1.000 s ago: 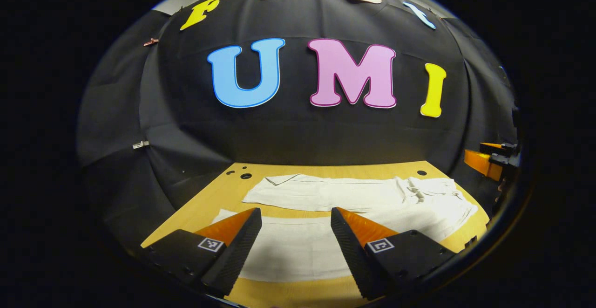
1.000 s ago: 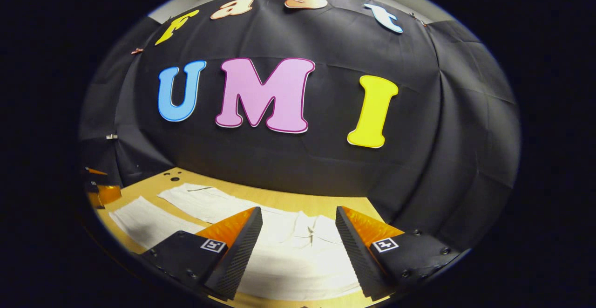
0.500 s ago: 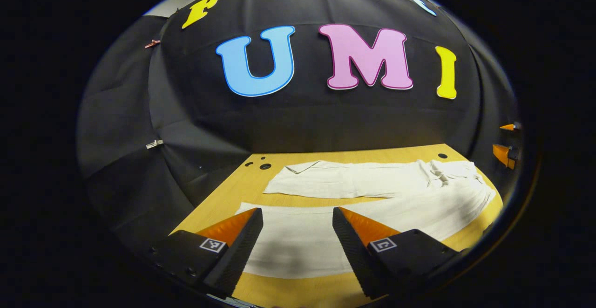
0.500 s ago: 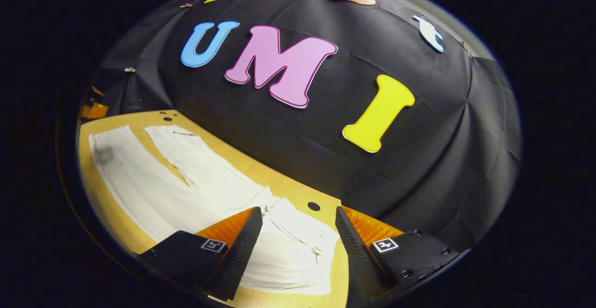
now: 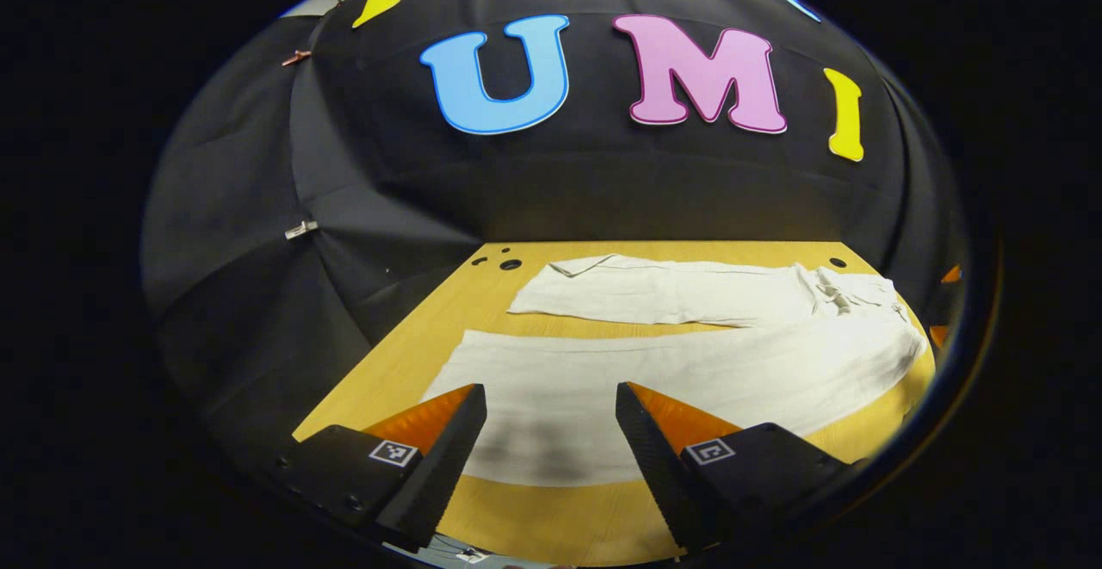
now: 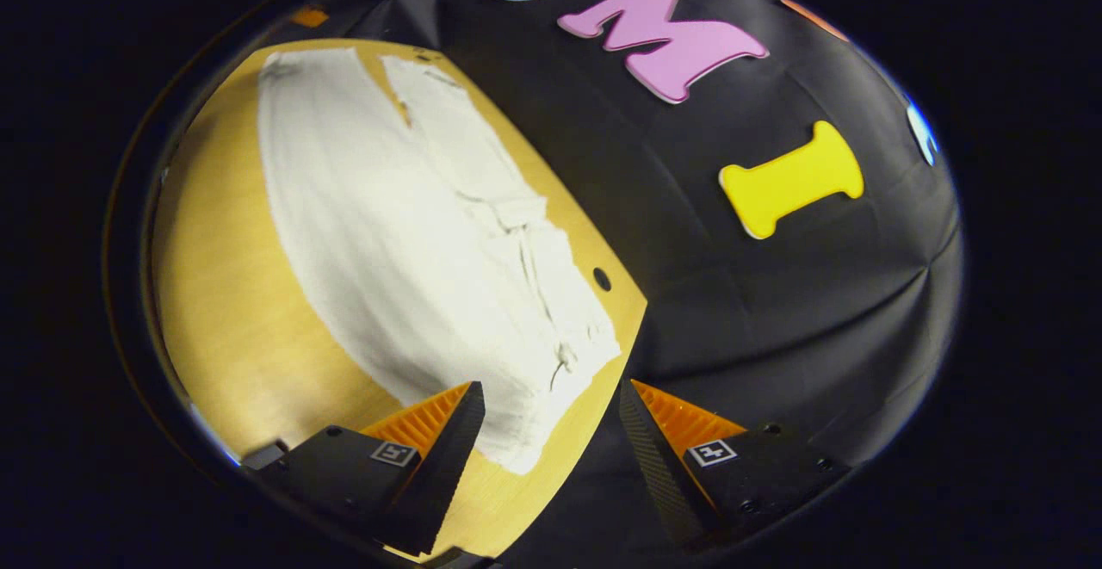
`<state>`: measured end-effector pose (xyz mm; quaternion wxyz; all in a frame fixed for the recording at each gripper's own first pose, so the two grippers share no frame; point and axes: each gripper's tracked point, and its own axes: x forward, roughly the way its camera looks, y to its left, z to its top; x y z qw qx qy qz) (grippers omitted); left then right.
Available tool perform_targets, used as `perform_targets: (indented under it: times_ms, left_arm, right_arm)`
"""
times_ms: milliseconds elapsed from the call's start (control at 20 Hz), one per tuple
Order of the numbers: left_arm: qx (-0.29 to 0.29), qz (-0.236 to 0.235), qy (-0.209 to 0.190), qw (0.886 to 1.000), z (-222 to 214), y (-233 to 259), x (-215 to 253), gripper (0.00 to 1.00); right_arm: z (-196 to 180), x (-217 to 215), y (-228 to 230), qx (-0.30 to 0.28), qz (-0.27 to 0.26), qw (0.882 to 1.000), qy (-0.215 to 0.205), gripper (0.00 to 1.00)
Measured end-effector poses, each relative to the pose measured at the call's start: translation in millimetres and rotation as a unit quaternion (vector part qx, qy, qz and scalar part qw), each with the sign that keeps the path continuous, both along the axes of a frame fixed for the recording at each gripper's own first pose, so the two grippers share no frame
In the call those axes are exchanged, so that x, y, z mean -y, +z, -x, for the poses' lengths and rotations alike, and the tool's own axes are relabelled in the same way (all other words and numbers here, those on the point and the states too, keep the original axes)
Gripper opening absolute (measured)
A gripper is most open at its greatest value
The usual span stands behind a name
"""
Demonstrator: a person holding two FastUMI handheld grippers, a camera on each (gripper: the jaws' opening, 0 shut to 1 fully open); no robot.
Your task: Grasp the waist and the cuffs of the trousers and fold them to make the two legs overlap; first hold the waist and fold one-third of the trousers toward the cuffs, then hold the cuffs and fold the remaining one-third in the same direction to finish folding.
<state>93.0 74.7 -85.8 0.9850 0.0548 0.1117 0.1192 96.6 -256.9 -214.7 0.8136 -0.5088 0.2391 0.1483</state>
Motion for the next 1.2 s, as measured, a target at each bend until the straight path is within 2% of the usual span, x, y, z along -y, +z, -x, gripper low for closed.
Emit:
perform_targets:
  times_ms: [250,400,450,550,600,750,850,950,1000,1050,1150,1200]
  left_arm:
    - [-0.016,-0.003,0.012,1.000,6.9,-11.7,-7.7,0.97]
    - [-0.022,0.004,0.020,1.000,11.6,-15.4,-11.5,0.97]
    - [-0.024,0.004,0.024,0.999,13.9,-15.8,-14.4,0.97]
    - [-0.026,0.000,0.030,0.999,16.2,-15.8,-20.1,0.97]
    - [-0.031,-0.004,0.032,0.999,15.6,-17.1,-23.6,0.97]
    - [-0.055,-0.060,0.031,0.996,17.6,-29.4,-39.3,0.98]
    - [-0.073,-0.082,0.027,0.994,19.5,-39.8,-49.2,0.98]
    - [-0.089,-0.083,0.028,0.992,20.0,-52.2,-60.8,0.98]
    - [-0.096,-0.087,0.029,0.991,20.3,-58.8,-66.2,0.98]
    - [-0.108,-0.111,0.035,0.987,16.2,-67.6,-80.9,0.97]
    - [-0.127,-0.158,0.027,0.979,9.9,-77.2,-92.5,0.97]
    - [-0.138,-0.181,0.017,0.974,7.7,-82.3,-96.7,0.97]
  right_arm:
    - [7.8,37.7,-35.4,-0.036,0.075,0.996,0.017,0.98]
    - [3.6,55.9,-64.0,-0.066,0.099,0.993,0.012,0.98]
    - [1.3,55.8,-65.5,-0.064,0.112,0.991,0.021,0.98]
    - [-13.8,47.7,-66.5,-0.039,0.150,0.986,0.061,0.93]
    - [-21.1,45.2,-67.7,-0.026,0.173,0.981,0.081,0.93]
    - [-45.1,42.1,-69.4,0.000,0.217,0.970,0.113,0.92]
    - [-56.4,44.6,-80.3,-0.022,0.223,0.968,0.115,0.88]
    - [-52.2,52.2,-90.4,-0.055,0.228,0.967,0.099,0.58]
    - [-52.3,55.8,-91.2,-0.059,0.236,0.965,0.094,0.47]
    - [-49.5,55.3,-97.9,-0.084,0.237,0.963,0.092,0.39]
    - [-50.0,52.7,-98.8,-0.091,0.239,0.962,0.097,0.20]
    - [-49.9,53.9,-99.6,-0.098,0.235,0.963,0.093,0.16]
